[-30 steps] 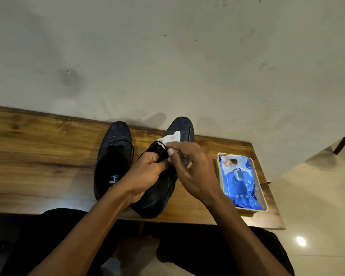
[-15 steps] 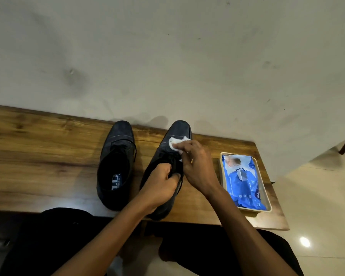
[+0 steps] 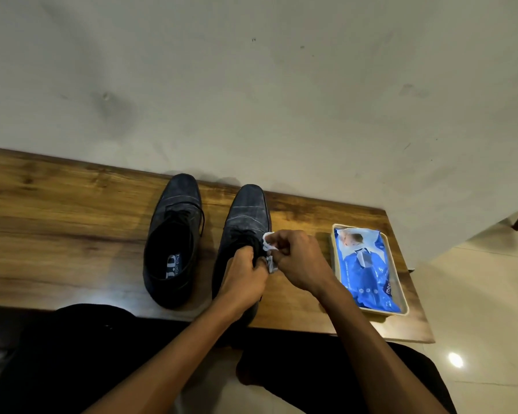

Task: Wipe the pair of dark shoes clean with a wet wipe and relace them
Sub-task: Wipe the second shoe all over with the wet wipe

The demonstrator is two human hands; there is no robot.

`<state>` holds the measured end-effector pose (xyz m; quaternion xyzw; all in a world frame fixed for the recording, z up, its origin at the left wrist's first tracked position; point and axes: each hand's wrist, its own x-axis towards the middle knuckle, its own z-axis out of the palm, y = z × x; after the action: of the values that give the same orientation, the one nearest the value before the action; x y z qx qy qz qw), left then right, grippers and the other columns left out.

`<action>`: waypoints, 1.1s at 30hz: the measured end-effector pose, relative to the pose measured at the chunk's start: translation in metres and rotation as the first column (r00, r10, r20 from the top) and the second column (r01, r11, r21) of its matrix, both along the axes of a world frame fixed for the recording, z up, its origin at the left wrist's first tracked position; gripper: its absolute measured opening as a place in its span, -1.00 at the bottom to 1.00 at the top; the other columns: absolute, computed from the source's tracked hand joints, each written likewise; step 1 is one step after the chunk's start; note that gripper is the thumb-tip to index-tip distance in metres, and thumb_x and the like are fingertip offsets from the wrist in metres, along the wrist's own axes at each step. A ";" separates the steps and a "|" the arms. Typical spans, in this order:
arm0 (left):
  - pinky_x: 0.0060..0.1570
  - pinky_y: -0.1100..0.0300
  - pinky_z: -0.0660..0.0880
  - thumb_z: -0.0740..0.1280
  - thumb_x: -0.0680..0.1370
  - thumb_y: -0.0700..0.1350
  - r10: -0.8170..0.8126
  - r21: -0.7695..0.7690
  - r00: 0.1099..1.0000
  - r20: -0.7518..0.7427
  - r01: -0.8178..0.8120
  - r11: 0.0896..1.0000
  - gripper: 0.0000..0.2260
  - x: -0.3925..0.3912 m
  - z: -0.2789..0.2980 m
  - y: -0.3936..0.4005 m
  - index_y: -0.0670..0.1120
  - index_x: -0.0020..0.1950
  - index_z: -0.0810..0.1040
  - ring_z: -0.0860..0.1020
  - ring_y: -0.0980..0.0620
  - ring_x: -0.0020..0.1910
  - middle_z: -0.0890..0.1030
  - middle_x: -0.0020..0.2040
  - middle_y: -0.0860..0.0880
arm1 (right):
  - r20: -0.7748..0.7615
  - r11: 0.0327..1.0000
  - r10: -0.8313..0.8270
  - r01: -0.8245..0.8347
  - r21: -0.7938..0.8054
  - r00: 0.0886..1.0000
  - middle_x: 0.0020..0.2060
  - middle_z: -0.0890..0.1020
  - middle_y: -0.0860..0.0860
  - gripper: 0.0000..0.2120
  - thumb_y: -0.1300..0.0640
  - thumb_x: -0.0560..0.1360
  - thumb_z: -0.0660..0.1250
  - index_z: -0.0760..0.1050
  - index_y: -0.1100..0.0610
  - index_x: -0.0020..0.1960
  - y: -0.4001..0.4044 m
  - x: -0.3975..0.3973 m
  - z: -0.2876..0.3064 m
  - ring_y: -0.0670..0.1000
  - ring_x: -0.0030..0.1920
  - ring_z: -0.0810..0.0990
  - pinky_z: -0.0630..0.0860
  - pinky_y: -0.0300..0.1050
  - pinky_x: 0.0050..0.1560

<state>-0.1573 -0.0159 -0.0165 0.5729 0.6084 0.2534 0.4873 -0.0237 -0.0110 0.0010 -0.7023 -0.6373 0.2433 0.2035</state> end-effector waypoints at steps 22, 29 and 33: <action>-0.24 0.00 0.62 0.33 0.60 0.02 -0.087 0.320 0.897 -0.434 0.244 0.916 -0.68 -0.035 0.044 0.034 -0.18 -0.20 0.63 0.61 -0.05 -0.35 0.63 -0.34 -0.10 | -0.438 0.962 -0.234 0.273 0.027 0.868 0.01 0.71 0.04 -0.79 0.24 0.60 0.35 0.66 0.15 0.21 0.019 0.028 0.000 0.02 -0.04 0.74 0.71 0.08 -0.02; 0.03 -0.01 0.61 0.41 0.50 0.19 -0.173 0.230 0.830 -0.530 0.337 0.913 -0.66 -0.037 0.039 0.065 -0.05 0.06 0.70 0.65 -0.03 -0.05 0.70 -0.09 -0.03 | -0.528 0.933 -0.266 0.353 0.068 0.807 -0.03 0.71 0.12 -0.79 0.13 0.63 0.38 0.65 0.22 0.18 0.022 0.035 0.005 0.04 -0.06 0.75 0.70 -0.09 -0.10; -0.07 0.01 0.62 0.43 0.51 0.10 -0.190 0.235 0.815 -0.548 0.368 0.900 -0.78 -0.026 0.035 0.073 -0.04 -0.08 0.73 0.65 -0.03 -0.12 0.70 -0.14 -0.01 | -0.535 0.928 -0.282 0.368 0.058 0.796 -0.02 0.72 0.10 -0.78 0.14 0.63 0.38 0.65 0.22 0.21 0.026 0.034 0.004 0.01 -0.07 0.75 0.70 -0.09 -0.09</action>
<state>-0.1836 0.0574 0.0184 0.7766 0.5723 0.1151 0.2371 0.0105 0.0148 0.0050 -0.6913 -0.4456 0.3329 0.4612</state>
